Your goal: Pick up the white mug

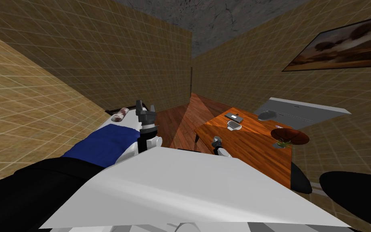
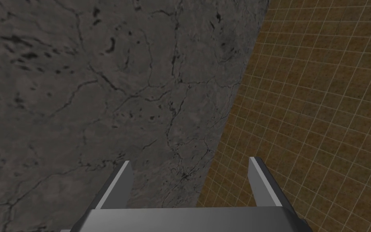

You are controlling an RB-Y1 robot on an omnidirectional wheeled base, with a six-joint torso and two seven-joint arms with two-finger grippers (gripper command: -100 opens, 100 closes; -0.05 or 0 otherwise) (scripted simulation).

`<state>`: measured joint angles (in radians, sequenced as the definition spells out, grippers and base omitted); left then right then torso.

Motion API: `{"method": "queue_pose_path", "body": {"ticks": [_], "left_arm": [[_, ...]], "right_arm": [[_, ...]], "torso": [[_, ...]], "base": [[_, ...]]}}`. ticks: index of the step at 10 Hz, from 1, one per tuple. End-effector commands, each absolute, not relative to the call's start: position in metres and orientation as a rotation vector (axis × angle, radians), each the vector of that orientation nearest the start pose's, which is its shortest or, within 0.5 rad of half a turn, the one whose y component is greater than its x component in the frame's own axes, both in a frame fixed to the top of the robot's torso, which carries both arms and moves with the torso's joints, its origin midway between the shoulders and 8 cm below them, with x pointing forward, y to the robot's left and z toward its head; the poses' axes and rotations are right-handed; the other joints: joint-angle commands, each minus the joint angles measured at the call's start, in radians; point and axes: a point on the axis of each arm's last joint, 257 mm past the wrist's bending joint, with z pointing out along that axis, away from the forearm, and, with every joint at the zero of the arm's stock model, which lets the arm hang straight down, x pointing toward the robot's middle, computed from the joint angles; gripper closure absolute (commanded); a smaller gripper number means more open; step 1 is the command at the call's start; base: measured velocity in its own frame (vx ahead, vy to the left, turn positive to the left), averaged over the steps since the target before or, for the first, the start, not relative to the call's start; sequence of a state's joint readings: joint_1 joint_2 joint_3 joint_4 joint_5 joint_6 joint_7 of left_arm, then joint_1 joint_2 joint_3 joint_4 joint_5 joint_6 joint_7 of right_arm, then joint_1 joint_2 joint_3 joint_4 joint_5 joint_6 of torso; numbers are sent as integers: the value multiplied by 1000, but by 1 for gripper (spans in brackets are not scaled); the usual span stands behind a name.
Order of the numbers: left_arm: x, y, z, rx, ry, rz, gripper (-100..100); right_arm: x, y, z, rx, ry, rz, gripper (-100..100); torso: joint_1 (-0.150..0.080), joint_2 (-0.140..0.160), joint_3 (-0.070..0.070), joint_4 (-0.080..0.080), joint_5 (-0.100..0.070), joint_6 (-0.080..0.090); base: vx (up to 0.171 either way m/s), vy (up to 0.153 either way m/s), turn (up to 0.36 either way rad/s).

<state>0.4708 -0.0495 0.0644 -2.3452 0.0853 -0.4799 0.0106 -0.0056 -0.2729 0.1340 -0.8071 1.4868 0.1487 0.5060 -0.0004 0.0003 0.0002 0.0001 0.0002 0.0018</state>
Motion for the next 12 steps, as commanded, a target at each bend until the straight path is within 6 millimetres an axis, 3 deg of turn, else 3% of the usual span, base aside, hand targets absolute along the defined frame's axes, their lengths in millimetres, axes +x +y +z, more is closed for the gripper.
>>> {"method": "queue_pose_path", "body": {"ticks": [1,12], "left_arm": [[327,309,59,-679,462,-1327,0],[327,309,59,-679,462,-1327,0]], "right_arm": [[380,-384,-552,-714,2260,-633,-100],[342,-416,-581,-885,2339,-799,-100]], "torso": [[0,0,0,0,0,0],[0,0,0,0,0,0]], "base": [[0,0,0],[3,-14,86]]}}
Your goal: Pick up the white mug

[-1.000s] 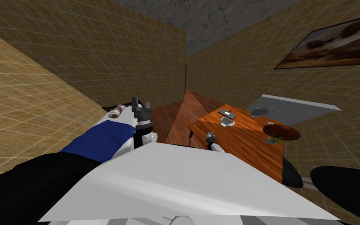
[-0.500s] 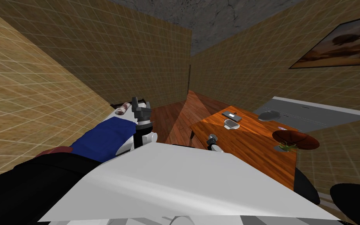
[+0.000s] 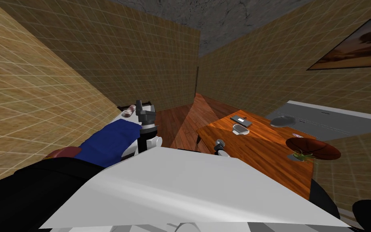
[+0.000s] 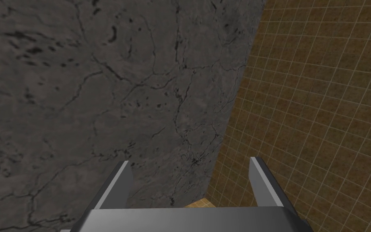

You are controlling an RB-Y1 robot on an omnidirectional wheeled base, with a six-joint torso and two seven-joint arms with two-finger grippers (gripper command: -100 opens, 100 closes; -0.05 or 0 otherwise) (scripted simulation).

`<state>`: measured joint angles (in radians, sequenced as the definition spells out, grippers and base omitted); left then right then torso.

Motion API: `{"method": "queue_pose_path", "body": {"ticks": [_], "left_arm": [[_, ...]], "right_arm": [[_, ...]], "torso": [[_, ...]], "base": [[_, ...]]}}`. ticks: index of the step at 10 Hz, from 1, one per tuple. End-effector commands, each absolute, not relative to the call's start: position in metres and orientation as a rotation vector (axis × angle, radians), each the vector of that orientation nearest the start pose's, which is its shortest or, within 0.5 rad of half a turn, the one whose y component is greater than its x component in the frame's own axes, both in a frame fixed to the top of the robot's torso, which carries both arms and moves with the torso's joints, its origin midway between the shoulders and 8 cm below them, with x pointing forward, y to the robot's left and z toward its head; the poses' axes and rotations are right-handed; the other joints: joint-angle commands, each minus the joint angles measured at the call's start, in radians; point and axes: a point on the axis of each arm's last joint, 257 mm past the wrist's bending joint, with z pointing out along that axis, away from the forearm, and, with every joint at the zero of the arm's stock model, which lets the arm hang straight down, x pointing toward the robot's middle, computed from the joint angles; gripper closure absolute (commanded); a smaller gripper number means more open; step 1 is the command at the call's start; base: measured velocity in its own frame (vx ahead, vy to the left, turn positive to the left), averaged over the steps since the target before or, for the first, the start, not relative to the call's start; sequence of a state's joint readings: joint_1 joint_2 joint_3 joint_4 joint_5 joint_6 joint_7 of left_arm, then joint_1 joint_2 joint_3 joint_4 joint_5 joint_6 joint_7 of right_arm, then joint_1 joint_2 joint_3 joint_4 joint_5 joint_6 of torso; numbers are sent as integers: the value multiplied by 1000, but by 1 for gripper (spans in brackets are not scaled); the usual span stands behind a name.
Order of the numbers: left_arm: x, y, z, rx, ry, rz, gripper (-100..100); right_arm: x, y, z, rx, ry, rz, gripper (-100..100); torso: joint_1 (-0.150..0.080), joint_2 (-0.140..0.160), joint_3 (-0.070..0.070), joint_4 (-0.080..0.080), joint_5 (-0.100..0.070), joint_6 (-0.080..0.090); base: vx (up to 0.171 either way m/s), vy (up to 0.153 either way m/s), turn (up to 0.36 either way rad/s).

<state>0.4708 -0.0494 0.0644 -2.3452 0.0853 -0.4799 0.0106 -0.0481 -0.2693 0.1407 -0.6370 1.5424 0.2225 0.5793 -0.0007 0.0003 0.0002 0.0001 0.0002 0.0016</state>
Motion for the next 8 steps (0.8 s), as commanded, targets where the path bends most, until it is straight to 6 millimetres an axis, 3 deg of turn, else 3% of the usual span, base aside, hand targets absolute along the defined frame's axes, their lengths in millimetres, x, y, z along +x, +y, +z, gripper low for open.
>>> {"method": "queue_pose_path", "body": {"ticks": [1,4,5,6,8], "left_arm": [[327,309,59,-679,462,-1327,0],[327,309,59,-679,462,-1327,0],[327,309,59,-679,462,-1327,0],[327,309,59,-679,462,-1327,0],[327,309,59,-679,462,-1327,0]], "right_arm": [[336,-421,-584,-906,2349,-819,-100],[333,-423,-586,-921,2356,-832,-100],[333,-424,-586,-924,2357,-836,0],[322,-410,-591,-967,2340,-835,-100],[322,-410,-591,-1016,2328,-850,-100]], "torso": [[0,0,0,0,0,0],[-1,0,0,0,0,0],[-1,0,0,0,0,0],[0,0,0,0,0,0],[-3,-5,-3,-1,-1,0]], "base": [[4,-19,151],[1,-22,70],[0,0,0],[83,-52,-193],[64,-41,-38]]}}
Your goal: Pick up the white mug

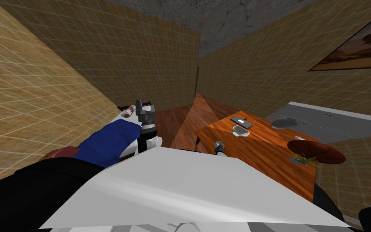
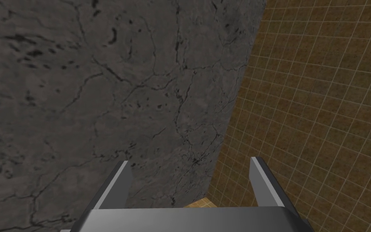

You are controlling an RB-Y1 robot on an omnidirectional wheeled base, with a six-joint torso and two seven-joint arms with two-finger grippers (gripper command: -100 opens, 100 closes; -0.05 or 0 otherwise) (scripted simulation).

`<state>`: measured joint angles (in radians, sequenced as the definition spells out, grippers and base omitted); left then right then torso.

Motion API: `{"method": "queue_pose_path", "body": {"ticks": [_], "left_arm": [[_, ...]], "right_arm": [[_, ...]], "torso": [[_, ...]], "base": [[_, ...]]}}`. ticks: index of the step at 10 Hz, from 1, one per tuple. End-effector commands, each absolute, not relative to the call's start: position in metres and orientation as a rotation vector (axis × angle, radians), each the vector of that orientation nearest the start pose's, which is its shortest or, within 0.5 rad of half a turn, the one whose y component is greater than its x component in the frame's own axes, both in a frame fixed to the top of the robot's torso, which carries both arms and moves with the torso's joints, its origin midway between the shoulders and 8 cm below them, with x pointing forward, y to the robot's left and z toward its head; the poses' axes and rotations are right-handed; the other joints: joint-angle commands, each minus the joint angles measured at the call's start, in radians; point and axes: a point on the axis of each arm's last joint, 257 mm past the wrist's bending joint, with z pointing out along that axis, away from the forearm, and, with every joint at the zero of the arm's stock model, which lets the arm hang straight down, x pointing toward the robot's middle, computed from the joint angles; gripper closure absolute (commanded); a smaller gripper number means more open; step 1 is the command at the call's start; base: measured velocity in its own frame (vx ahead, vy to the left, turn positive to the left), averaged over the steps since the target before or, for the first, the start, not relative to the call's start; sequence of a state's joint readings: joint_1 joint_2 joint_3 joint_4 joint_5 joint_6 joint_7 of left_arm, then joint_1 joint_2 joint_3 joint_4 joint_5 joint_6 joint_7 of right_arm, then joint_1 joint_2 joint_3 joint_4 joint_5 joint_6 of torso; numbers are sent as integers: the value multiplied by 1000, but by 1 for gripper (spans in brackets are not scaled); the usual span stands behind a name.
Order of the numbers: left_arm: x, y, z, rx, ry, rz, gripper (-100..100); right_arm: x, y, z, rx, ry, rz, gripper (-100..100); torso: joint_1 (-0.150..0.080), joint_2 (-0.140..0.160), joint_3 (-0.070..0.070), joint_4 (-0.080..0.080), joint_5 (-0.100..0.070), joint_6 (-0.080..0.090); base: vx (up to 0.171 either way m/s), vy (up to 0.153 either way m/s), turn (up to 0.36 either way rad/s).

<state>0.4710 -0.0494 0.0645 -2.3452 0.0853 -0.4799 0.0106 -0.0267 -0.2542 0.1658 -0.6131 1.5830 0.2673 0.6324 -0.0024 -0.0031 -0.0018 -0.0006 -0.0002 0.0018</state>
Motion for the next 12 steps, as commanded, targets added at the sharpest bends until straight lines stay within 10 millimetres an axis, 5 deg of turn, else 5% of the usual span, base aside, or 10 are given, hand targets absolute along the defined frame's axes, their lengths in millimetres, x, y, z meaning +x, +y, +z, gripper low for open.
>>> {"method": "queue_pose_path", "body": {"ticks": [1,4,6,12], "left_arm": [[327,309,59,-679,462,-1327,0],[327,309,59,-679,462,-1327,0],[327,309,59,-679,462,-1327,0],[327,309,59,-679,462,-1327,0]], "right_arm": [[322,-410,-591,-969,2340,-835,-100],[312,-396,-595,-1007,2323,-831,-100],[293,-364,-601,-1078,2282,-817,-100],[280,-347,-604,-1109,2266,-806,-100]], "torso": [[0,0,0,0,0,0],[0,-1,0,0,0,0],[-2,-1,-1,0,0,1],[-1,0,0,0,0,0]], "base": [[9,-10,13],[61,-32,-94],[131,-83,-251],[62,-32,-47]]}}
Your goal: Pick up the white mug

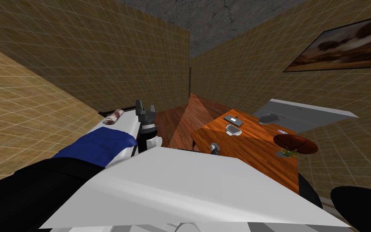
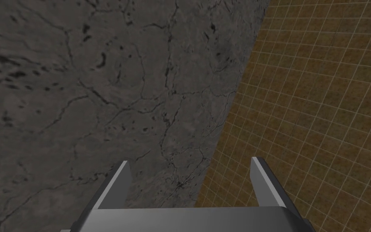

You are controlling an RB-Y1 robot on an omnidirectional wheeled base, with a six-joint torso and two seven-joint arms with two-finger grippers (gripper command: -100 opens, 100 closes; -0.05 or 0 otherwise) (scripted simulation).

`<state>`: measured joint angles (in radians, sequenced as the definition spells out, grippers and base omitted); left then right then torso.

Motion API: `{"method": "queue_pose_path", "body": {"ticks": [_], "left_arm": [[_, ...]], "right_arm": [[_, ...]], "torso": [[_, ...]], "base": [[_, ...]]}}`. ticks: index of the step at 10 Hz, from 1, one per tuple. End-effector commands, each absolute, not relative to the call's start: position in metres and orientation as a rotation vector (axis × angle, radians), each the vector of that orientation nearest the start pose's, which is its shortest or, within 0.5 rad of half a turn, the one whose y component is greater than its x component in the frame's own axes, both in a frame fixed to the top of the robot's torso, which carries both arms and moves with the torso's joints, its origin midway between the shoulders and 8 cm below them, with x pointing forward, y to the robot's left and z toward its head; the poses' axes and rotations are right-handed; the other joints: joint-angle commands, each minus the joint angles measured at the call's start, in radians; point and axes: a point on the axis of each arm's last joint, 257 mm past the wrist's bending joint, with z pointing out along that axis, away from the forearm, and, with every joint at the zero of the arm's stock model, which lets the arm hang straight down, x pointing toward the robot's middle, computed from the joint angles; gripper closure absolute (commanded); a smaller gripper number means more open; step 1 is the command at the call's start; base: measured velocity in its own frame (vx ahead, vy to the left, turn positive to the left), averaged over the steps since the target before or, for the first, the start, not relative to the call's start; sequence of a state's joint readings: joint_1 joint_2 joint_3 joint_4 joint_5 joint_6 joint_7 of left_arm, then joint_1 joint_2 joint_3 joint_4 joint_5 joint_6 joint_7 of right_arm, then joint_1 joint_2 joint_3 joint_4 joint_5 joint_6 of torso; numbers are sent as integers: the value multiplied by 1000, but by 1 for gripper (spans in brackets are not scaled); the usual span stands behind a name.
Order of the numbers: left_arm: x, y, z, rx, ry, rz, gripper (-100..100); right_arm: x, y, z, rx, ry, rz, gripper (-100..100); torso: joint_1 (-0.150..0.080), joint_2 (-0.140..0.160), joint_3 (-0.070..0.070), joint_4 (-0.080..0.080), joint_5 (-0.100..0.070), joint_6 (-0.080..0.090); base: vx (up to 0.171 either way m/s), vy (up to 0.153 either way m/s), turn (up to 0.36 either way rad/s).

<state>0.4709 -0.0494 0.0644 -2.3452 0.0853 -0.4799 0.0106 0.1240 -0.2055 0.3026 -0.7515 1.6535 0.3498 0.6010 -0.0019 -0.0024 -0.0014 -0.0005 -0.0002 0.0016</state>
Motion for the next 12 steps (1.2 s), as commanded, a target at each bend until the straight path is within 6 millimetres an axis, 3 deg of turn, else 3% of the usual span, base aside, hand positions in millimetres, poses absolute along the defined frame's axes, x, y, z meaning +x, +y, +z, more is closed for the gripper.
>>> {"method": "queue_pose_path", "body": {"ticks": [1,3,4,6,7,9,10,12], "left_arm": [[327,309,59,-679,462,-1327,0],[327,309,59,-679,462,-1326,0],[327,309,59,-679,462,-1326,0],[327,309,59,-679,462,-1327,0],[327,309,59,-679,462,-1326,0],[327,309,59,-679,462,-1327,0],[327,309,59,-679,462,-1327,0],[327,309,59,-679,462,-1327,0]], "right_arm": [[269,-329,-606,-1136,2247,-793,-100],[253,-293,-605,-1175,2204,-768,-100],[248,-292,-606,-1177,2208,-764,-100],[230,-253,-602,-1204,2168,-731,-100],[222,-255,-606,-1202,2185,-725,-100],[227,-256,-604,-1199,2177,-728,-100],[227,-256,-603,-1202,2175,-729,100],[229,-257,-602,-1197,2173,-734,100]], "torso": [[0,0,0,0,0,0],[-4,-7,-4,-1,-1,1],[-3,-9,-5,-2,-1,1],[-3,-5,-3,-1,-1,1],[-4,-8,-4,-1,-1,0],[0,3,2,1,0,0],[0,3,2,1,0,0],[0,3,1,0,-2,-1]], "base": [[94,-49,-165],[197,-80,-283],[146,-39,-80],[156,-69,-235],[15,-17,-12],[0,0,0],[0,0,0],[0,0,0]]}}
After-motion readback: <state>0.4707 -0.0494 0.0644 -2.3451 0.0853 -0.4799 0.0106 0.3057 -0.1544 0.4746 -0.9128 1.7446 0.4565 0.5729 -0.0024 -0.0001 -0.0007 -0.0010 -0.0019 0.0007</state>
